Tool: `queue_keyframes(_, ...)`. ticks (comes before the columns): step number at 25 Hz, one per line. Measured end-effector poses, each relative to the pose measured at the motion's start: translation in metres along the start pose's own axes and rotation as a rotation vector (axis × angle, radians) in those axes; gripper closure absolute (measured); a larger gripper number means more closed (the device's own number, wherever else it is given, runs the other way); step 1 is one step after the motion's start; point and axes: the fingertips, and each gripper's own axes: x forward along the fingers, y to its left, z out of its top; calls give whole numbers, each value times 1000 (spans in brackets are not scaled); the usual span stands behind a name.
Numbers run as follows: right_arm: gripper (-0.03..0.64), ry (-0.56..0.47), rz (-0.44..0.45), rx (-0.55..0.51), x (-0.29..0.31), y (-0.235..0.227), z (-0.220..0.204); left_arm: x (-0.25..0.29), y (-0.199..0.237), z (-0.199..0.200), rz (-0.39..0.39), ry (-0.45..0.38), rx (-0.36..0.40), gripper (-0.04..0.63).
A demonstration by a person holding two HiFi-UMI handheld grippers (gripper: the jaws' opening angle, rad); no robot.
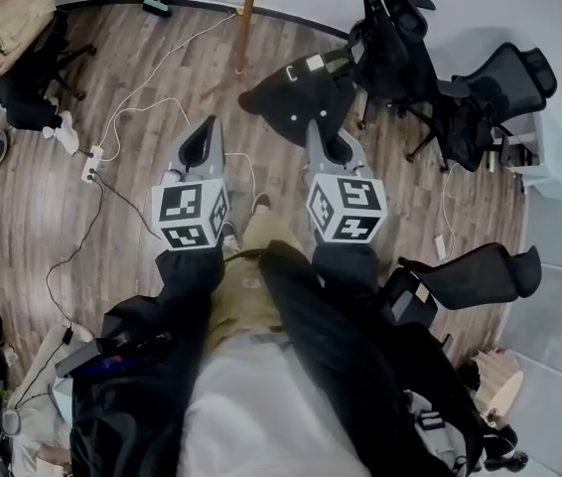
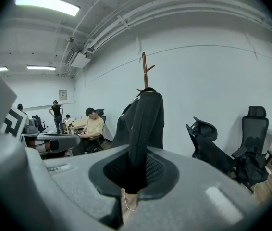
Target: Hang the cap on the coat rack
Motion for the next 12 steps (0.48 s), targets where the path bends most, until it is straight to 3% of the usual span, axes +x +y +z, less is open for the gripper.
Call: queue_keyframes(12,603,-27,64,7,92,-49,38,96,14,36,56,-17,48,595)
